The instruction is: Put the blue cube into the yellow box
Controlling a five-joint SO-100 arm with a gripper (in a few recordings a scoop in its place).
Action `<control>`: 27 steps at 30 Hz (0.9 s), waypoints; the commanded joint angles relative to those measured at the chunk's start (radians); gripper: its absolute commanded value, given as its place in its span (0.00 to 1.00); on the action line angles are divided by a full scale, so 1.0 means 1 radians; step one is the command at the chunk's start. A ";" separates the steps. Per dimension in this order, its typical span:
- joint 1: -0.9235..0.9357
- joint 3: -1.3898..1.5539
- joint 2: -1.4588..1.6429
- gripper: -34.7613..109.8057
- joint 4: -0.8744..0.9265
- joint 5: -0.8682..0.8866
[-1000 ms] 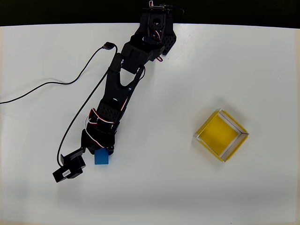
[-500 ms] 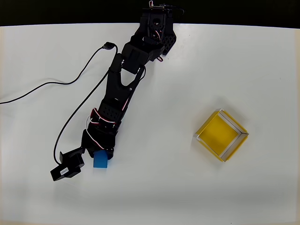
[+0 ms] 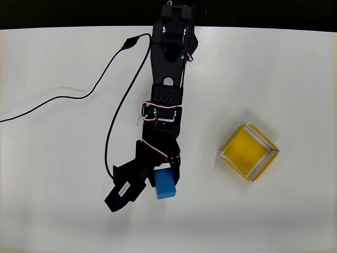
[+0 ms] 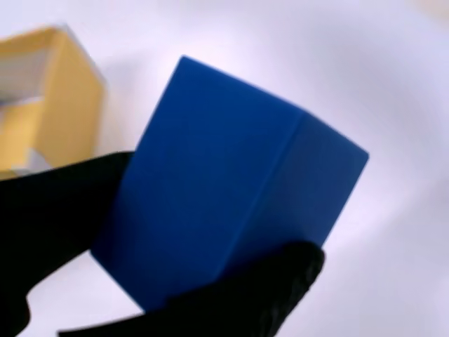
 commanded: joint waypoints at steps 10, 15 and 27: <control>-0.439 0.209 0.400 0.35 -0.196 0.041; -0.549 0.252 0.382 0.35 -0.284 0.057; -0.594 0.164 0.072 0.35 -0.436 0.150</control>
